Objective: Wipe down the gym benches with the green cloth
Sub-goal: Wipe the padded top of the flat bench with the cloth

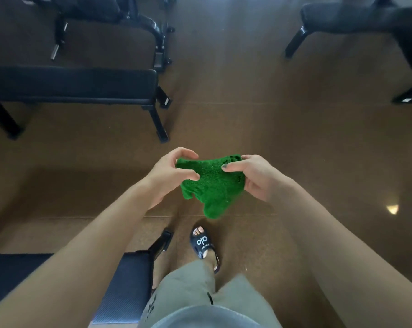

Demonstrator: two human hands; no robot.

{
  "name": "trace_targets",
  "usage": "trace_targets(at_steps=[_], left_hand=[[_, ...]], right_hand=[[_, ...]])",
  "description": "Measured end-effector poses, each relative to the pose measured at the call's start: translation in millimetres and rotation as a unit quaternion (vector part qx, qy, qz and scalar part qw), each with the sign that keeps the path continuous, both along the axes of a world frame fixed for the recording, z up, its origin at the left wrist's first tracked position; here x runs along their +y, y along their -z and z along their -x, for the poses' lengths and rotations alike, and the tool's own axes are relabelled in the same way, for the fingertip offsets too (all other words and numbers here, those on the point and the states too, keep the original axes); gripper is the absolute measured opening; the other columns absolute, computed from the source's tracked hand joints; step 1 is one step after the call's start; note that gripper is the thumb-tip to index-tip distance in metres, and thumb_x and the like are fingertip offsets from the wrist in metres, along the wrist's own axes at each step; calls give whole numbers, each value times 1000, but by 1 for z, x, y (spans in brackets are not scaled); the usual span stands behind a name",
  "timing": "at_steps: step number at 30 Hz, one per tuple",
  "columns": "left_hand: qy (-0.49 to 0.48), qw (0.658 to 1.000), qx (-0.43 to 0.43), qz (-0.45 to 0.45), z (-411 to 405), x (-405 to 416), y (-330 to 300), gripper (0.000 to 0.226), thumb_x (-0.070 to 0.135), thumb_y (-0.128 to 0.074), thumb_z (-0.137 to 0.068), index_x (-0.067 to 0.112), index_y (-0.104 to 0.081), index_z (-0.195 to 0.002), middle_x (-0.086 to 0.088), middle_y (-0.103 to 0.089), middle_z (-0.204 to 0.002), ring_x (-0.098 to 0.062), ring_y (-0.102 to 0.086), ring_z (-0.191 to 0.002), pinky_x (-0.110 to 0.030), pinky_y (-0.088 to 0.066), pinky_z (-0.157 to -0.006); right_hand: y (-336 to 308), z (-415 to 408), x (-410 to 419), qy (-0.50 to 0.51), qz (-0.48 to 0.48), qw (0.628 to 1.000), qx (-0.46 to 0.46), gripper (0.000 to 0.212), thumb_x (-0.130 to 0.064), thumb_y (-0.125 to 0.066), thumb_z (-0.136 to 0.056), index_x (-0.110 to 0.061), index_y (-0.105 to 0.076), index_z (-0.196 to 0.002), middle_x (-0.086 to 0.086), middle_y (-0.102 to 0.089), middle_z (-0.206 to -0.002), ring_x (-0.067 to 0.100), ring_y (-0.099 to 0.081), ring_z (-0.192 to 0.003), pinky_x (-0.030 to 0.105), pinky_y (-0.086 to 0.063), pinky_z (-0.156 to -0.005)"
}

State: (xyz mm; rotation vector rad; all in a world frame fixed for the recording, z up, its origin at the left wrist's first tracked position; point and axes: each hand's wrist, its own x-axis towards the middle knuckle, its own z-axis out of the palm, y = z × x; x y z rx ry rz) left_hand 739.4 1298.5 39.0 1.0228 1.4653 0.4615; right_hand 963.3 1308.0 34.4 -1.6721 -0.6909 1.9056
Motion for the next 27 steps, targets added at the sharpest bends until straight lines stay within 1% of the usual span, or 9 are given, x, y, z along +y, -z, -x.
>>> trace_targets(at_steps=[2,4,6,8,11,15,18,23,27], left_hand=[[44,996,81,-16,5,30,-7,47,17,-83,-67,40,-68,-106,2,-67,-115,-23,-65,-108,-41,-55,-96],[88,984,156,-22,10,55,-14,50,11,-82,-70,34,-65,-112,0,-63,-112,-18,-63,-96,-33,-55,-76],[111,969,216,-35,16,79,-19,53,6,-79,-72,30,-63,-116,-1,-56,-112,-12,-58,-88,-22,-47,-57],[125,958,254,-55,23,103,-18,52,1,-77,-73,27,-63,-116,-2,-48,-114,-11,-54,-87,-21,-49,-53],[153,935,309,-89,32,141,-13,40,1,-72,-80,24,-67,-113,-1,-44,-112,-22,-57,-97,-32,-57,-72],[194,911,347,-106,47,193,-1,21,13,-71,-88,19,-76,-108,-2,-50,-111,-24,-60,-102,-38,-54,-93],[217,906,351,-94,60,234,9,17,19,-70,-90,19,-78,-105,-3,-58,-109,-24,-62,-103,-41,-53,-94],[231,895,377,-66,98,291,25,21,25,-65,-97,22,-77,-114,0,-58,-112,-22,-63,-105,-37,-51,-95],[211,897,383,-68,123,326,34,28,27,-62,-100,23,-74,-126,2,-54,-128,-23,-64,-106,-38,-51,-97]], right_hand=[[4,6,36,-6,10,1000,-12,100,3,-85,-69,-14,-34,-154,22,-58,-141,34,-67,-119,53,-53,-104],[4,13,67,-52,-4,998,-25,126,-2,-88,-56,-39,-24,-158,9,-43,-153,31,-54,-135,55,-41,-116],[-2,24,94,-144,-39,987,-61,115,-3,-83,-58,-44,-34,-154,5,-49,-145,30,-56,-131,50,-44,-114],[-9,39,120,-261,-94,949,-149,103,-9,-84,-59,-43,-43,-147,3,-55,-132,26,-59,-122,39,-51,-102],[-7,62,160,-429,-132,846,-286,81,-14,-85,-67,-25,-48,-138,5,-44,-124,25,-58,-99,32,-50,-74],[12,78,217,-512,-187,755,-364,19,-4,-71,-80,-8,-55,-89,7,-35,-109,31,-53,-73,32,-44,-57],[27,89,266,-543,-259,712,-363,32,-4,-67,-85,-13,-43,-66,0,-37,-90,31,-54,-91,33,-41,-68],[39,113,341,-604,-306,641,-361,39,-33,-64,-97,-18,-43,-68,1,-52,-90,27,-55,-97,38,-49,-83],[41,136,386,-619,-311,628,-355,35,-32,-57,-103,-18,-41,-75,1,-53,-86,28,-59,-88,34,-41,-71]])
